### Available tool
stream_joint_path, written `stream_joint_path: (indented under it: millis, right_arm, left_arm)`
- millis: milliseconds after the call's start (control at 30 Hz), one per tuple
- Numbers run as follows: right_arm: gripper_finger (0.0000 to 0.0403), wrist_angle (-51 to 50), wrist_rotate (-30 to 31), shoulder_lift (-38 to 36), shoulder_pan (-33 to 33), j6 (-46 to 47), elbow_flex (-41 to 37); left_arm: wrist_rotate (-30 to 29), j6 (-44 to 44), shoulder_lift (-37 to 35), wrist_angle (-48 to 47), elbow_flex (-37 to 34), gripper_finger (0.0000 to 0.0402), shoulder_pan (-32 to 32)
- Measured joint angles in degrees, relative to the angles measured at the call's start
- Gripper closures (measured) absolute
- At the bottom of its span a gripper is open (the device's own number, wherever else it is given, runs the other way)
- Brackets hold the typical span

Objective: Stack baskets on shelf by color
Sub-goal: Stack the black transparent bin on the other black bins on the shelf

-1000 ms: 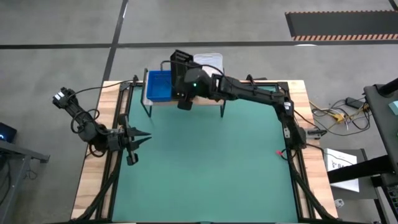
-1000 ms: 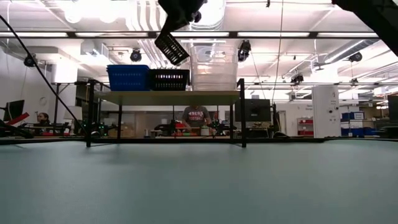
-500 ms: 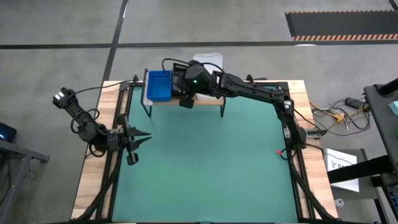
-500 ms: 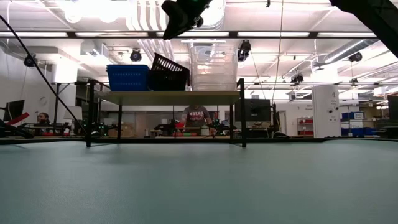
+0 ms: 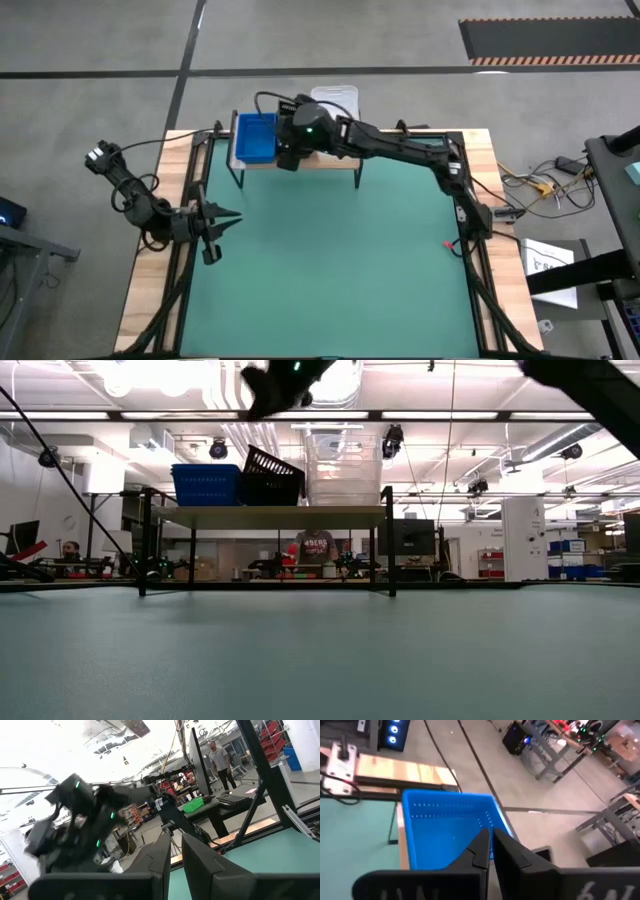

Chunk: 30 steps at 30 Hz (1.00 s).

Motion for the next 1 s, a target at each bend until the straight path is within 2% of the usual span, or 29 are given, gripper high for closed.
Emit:
stream_joint_path:
  millis: [233,367,533,667,733,800,900,1000]
  right_arm:
    - [0.0392,1.58,-2.17,5.80,-1.57,0.01,0.17]
    - [0.0392,1.56,-2.15,6.41,-1.42,-0.79,0.20]
    - [0.0392,1.84,-3.17,2.92,-0.25,-1.97,0.22]
    - [0.0394,-1.40,-6.79,-2.44,1.99,-1.82,-0.70]
    - [0.0394,-2.46,-10.17,-5.51,3.72,-1.00,-2.95]
    - [0.0394,-2.40,-10.42,-8.53,5.81,-0.56,-6.98]
    - [0.0394,-1.48,-8.95,-12.80,9.35,0.04,-15.76]
    - [0.0394,-0.15,-4.72,-17.57,13.24,1.27,-25.44]
  left_arm:
    - [0.02,-0.06,0.28,-0.33,0.00,0.0371,-0.02]
    - [0.02,-0.09,0.28,-0.39,0.00,0.0371,-0.02]
    - [0.02,-0.11,0.28,-0.97,0.00,0.0371,0.00]
    - [0.00,-0.17,0.15,-2.90,0.00,0.0371,-0.04]
    - [0.00,-0.15,0.14,-3.64,0.00,0.0371,-0.04]
    - [0.00,-0.15,0.15,-3.97,0.00,0.0371,-0.04]
    - [-0.08,-0.15,0.15,-4.01,0.00,0.0371,-0.04]
    - [-1.14,-1.29,0.30,-4.09,0.00,0.0371,-0.03]
